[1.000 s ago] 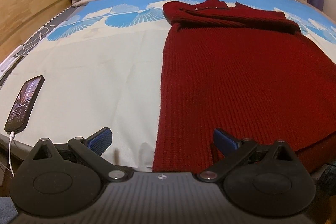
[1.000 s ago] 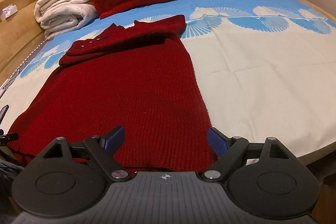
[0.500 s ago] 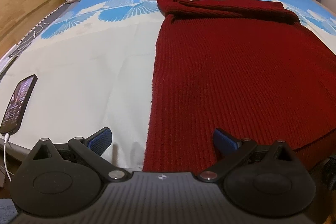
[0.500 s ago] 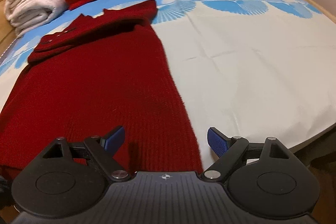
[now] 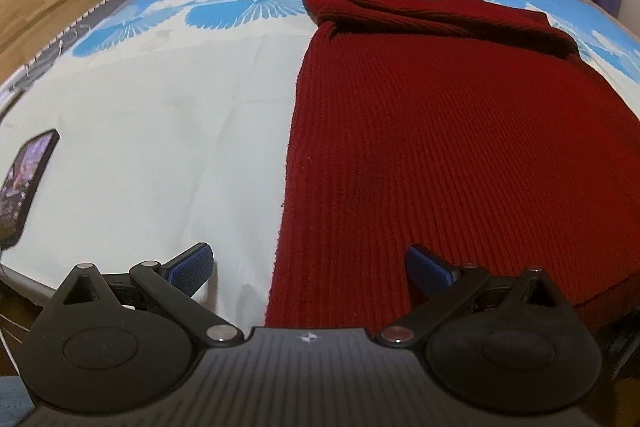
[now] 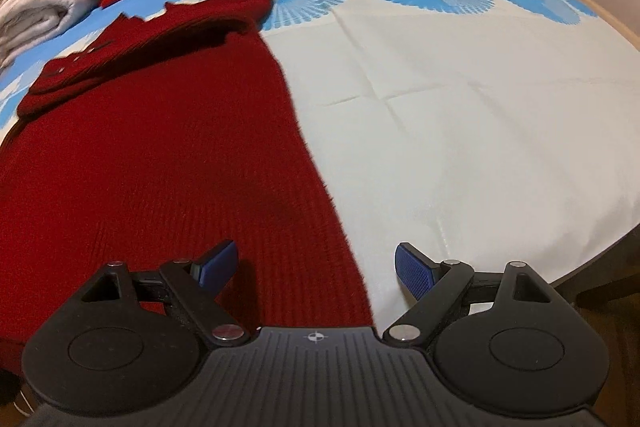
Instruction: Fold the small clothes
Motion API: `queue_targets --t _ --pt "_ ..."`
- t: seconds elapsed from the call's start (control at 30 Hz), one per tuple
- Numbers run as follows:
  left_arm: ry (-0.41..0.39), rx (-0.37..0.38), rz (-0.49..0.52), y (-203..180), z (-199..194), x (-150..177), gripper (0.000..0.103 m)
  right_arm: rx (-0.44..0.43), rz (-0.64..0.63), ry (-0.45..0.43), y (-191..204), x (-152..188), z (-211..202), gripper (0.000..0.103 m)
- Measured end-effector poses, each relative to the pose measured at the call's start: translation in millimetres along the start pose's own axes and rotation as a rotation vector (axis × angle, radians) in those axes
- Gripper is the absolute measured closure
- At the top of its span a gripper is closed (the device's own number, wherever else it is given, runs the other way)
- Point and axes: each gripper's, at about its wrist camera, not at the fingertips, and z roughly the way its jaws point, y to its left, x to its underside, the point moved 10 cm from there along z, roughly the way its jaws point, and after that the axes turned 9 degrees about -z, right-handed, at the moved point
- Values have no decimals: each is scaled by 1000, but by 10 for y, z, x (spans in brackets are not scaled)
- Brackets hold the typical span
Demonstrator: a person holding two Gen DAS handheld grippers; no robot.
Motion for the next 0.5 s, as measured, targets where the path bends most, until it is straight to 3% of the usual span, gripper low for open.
queue_targets --t 0.17,0.27,0.5 --pt "39 24 -69 48 73 -21 0 37 69 6 -167 -60 104 16" --pt "48 26 -88 45 97 -37 0 8 97 26 -177 -47 173 16" --pt "86 77 -108 -18 79 -7 0 -30 12 67 -33 40 244 12"
